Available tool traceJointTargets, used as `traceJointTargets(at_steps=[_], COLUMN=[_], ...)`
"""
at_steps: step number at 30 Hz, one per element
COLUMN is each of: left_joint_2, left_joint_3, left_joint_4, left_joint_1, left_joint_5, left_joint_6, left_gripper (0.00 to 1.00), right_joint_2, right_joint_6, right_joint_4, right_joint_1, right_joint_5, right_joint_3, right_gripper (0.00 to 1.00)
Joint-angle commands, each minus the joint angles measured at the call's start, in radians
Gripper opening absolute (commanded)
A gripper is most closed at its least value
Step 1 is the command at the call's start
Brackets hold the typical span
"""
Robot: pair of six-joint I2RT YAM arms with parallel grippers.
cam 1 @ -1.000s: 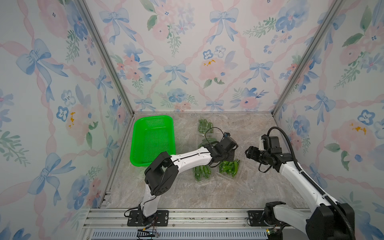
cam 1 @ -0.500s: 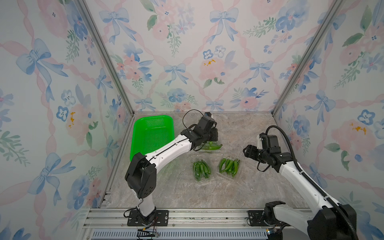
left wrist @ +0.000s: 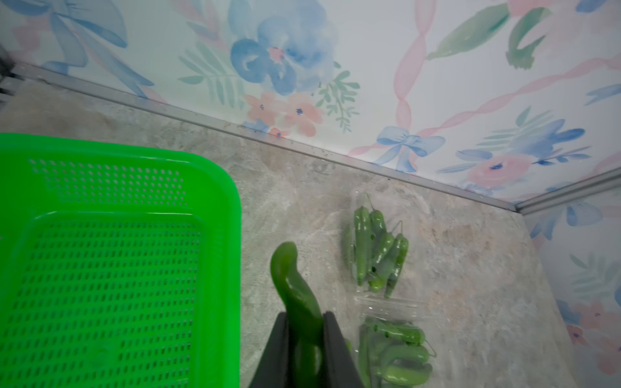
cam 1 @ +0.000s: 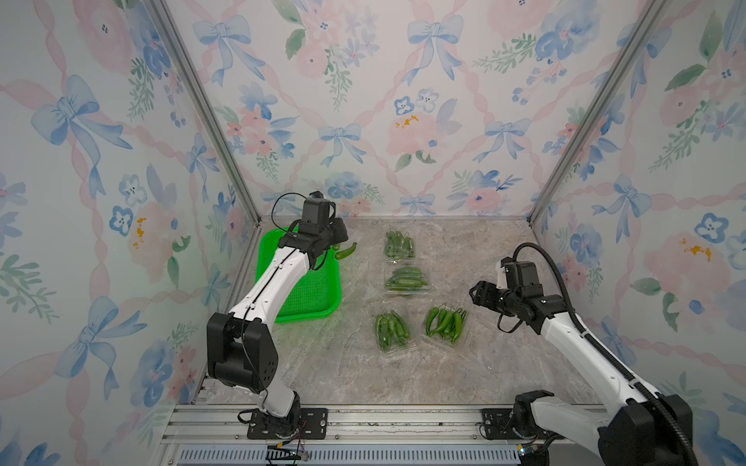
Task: Take small green peppers out of containers
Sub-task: Place the green pepper in the basket.
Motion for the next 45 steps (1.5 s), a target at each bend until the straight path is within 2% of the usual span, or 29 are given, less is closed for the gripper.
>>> traceJointTargets(at_steps=[1,7,17,23,25,27,30,32,35,37,40,43,45], left_joint_2=[-0.014,0.023,0.114,0.116,0.116,0.111,0.109,0.110,0.096,0.065,0.021,-0.018,-0.015], left_joint_3=[-0.065,-0.128,-0.186,-0.205,-0.207,-0.209,-0.210,-0.209,-0.210,-0.204,-0.175,-0.143,-0.111], left_joint_4=[-0.036,-0.034,-0.034,-0.032,-0.032,-0.032,-0.032,-0.032,-0.032,-0.033,-0.034,-0.037,-0.036], left_joint_1=[0.059,0.122,0.135,0.136,0.136,0.136,0.136,0.136,0.131,0.099,-0.009,-0.146,-0.268], left_joint_5=[0.010,-0.024,-0.075,-0.076,-0.073,-0.081,-0.083,-0.081,-0.078,-0.093,-0.094,-0.046,-0.046], left_joint_6=[0.037,0.060,0.071,0.056,0.063,0.065,0.063,0.063,0.061,0.060,0.071,0.033,0.033], left_gripper=[0.02,0.02,0.06,0.20,0.20,0.32,0.40,0.43,0.43,0.43,0.43,0.44,0.44], right_joint_2=[0.012,0.021,0.021,0.015,0.018,0.020,0.024,0.023,0.020,0.020,0.024,0.026,0.013], right_joint_6=[0.011,0.008,0.003,0.002,0.003,0.006,0.005,0.002,-0.001,-0.004,0.000,0.019,0.034], right_joint_4=[0.000,-0.001,-0.012,-0.012,-0.014,-0.012,-0.014,-0.016,-0.019,-0.026,-0.052,-0.106,-0.110], right_joint_1=[0.012,0.015,0.018,0.017,0.019,0.019,0.023,0.024,0.026,0.027,0.040,0.063,0.076], right_joint_5=[0.009,0.010,0.006,0.007,0.004,-0.001,-0.005,-0.004,-0.007,-0.019,-0.043,-0.042,-0.044], right_joint_3=[0.033,0.029,0.028,0.028,0.026,0.022,0.022,0.021,0.021,0.023,0.036,0.056,0.050], right_gripper=[0.72,0.72,0.73,0.73,0.73,0.73,0.73,0.73,0.73,0.73,0.73,0.73,0.73])
